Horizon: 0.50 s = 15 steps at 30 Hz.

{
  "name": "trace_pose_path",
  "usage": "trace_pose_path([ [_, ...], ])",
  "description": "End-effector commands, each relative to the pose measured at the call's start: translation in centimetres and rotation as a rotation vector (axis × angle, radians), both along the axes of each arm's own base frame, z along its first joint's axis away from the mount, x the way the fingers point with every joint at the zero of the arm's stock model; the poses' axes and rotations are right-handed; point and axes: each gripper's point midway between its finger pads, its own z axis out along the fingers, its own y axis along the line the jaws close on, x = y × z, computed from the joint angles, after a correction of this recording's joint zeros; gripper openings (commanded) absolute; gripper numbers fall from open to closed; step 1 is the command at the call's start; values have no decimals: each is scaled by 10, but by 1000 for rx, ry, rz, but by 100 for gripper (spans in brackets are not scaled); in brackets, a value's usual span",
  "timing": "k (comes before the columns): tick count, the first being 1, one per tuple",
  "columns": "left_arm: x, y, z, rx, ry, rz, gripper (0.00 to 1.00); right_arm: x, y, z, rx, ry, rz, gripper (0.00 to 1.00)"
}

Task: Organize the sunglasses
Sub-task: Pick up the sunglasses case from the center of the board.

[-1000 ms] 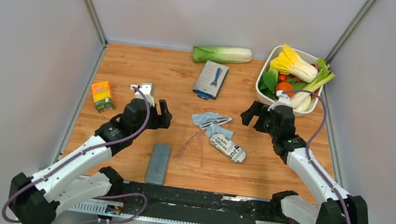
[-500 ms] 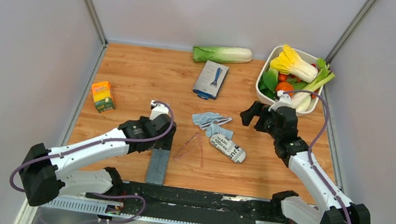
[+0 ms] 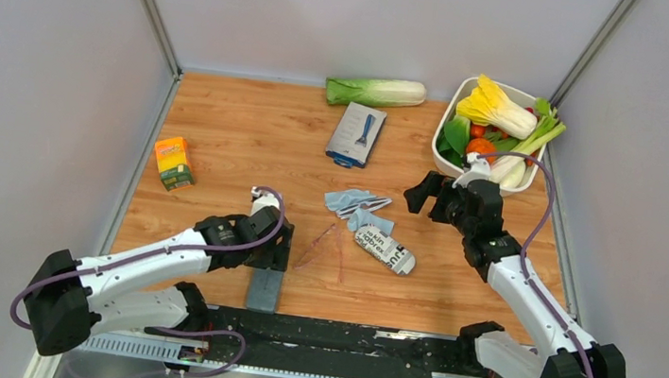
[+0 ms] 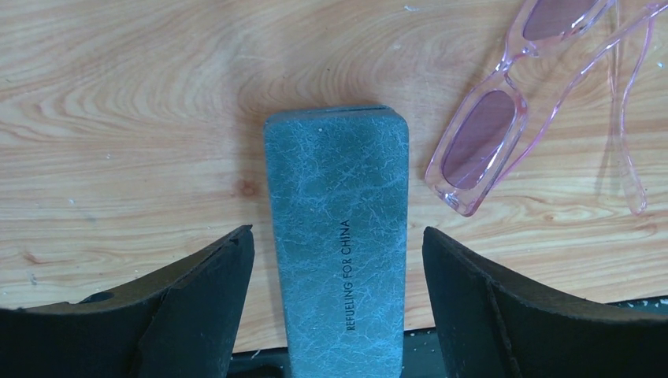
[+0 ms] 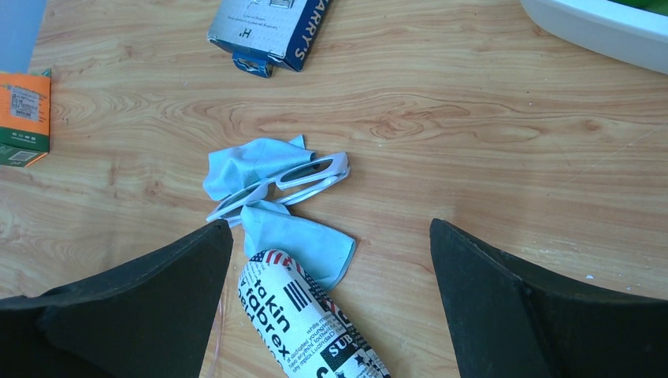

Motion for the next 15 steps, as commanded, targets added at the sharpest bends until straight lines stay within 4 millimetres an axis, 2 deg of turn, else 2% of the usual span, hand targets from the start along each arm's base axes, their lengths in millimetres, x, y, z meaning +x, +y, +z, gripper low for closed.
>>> trace_pose_path([
  [1,-3,-13,-2,-67,17,-8,87,2,4,5,3,-34,20,100],
  [5,-7,-16,-10,-67,42,-24,87,2,5,3,3,-28,25,100],
  [15,-10,-8,-28,10,72,-9,87,1,6,0,3,-18,31,100],
])
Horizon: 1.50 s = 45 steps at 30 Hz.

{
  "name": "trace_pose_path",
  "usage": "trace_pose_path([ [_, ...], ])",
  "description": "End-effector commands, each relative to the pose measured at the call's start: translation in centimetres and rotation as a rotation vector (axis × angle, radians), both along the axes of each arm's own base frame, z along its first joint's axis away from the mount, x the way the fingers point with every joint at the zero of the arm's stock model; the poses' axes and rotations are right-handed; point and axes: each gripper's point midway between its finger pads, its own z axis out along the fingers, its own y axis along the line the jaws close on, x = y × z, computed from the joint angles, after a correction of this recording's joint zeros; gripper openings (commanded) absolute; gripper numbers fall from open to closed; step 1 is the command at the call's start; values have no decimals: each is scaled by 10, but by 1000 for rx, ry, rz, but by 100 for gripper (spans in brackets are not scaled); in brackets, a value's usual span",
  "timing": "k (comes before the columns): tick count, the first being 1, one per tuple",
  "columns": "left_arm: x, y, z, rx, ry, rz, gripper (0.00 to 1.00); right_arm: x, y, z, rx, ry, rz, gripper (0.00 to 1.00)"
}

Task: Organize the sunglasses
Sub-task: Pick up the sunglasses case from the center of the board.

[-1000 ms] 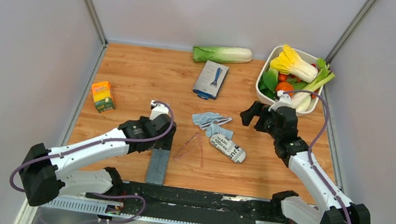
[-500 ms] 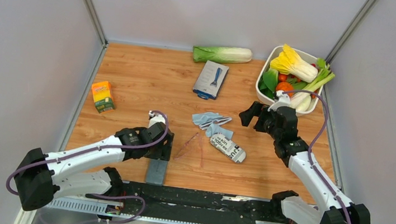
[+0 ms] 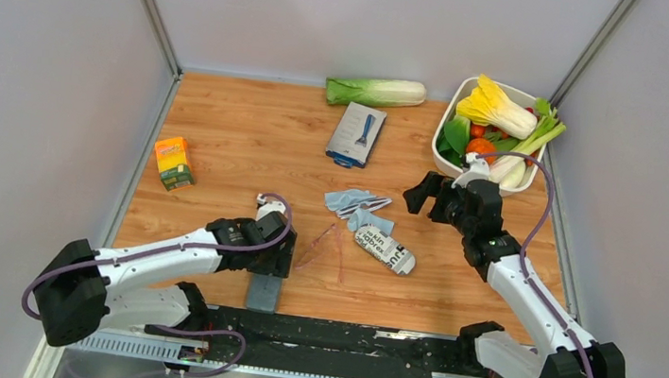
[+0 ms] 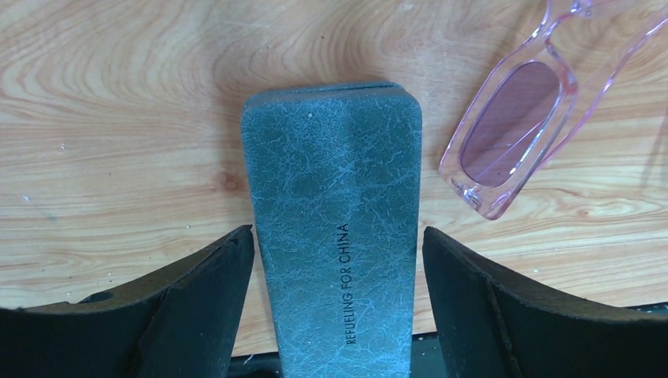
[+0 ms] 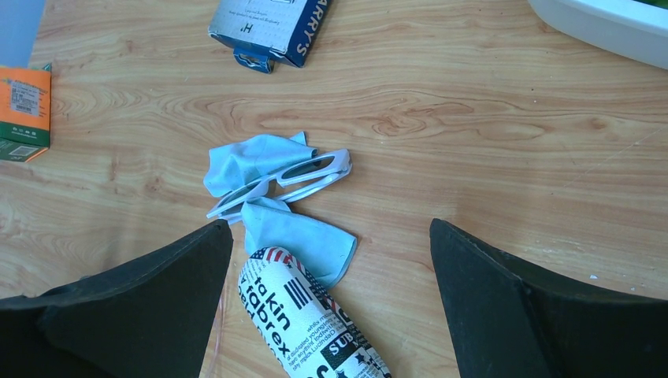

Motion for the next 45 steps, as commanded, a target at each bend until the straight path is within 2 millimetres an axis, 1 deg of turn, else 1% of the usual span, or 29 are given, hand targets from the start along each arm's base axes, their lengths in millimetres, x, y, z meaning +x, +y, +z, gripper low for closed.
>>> trace_pose_path([
  [1,0,-3,-4,6,-4,7,86,2,4,1,3,-22,21,100],
  [3,0,-2,-5,14,-5,9,85,2,5,0,3,-18,24,100],
  [5,0,-1,-6,18,-4,10,80,2,4,-1,1,-17,23,100],
  [7,0,-1,-7,24,-3,13,70,2,5,0,0,-19,25,100],
  [8,1,-1,-7,24,-4,11,60,2,5,0,1,-19,23,100],
  [10,1,-1,-7,28,-4,13,52,3,4,1,0,-21,22,100],
  [14,0,-2,-7,26,1,10,45,2,6,0,3,-18,32,100],
  [16,3,0,-2,22,-17,17,45,2,7,2,5,-20,41,100],
  [18,7,0,12,7,-58,14,45,2,10,2,9,-19,58,100],
  [20,14,0,32,-22,-111,19,43,1,13,3,16,-16,77,100],
  [21,19,-2,48,-63,-150,21,43,1,16,4,20,-17,90,100],
  [23,24,-2,67,-119,-184,31,42,0,21,6,31,-14,120,100],
  [25,30,-2,85,-183,-218,35,41,-2,29,11,51,-15,164,100],
  [26,33,-1,94,-218,-235,32,41,0,35,20,71,-45,192,100],
  [28,40,-5,110,-299,-276,23,40,-5,46,26,110,-54,256,100],
  [31,52,-19,135,-439,-338,-12,39,-18,67,38,191,-73,392,100],
  [33,59,-31,148,-531,-348,-47,39,-27,79,45,242,-80,472,100],
  [34,62,-38,149,-571,-325,-64,39,-31,85,49,265,-82,505,100],
  [35,70,-43,158,-611,-354,-77,38,-35,90,52,290,-82,542,100],
  [36,73,-48,157,-635,-328,-82,37,-37,93,55,312,-81,563,100],
  [37,81,-54,167,-671,-365,-94,36,-38,96,59,332,-82,585,100],
  [38,84,-58,168,-697,-357,-99,36,-40,99,63,352,-82,604,100],
  [39,90,-65,179,-744,-395,-125,36,-41,101,66,369,-76,621,100],
  [40,93,-68,183,-780,-382,-131,36,-43,104,73,388,-84,647,100],
  [41,97,-73,193,-821,-410,-149,36,-44,107,77,408,-82,668,100],
  [42,100,-77,196,-863,-390,-156,36,-46,109,82,426,-86,689,100],
  [43,109,-80,203,-897,-416,-164,36,-48,112,88,453,-80,708,100],
  [44,107,-85,211,-947,-406,-182,36,-50,114,93,469,-79,723,100],
  [45,115,-89,219,-989,-422,-182,36,-50,117,96,477,-79,733,100],
])
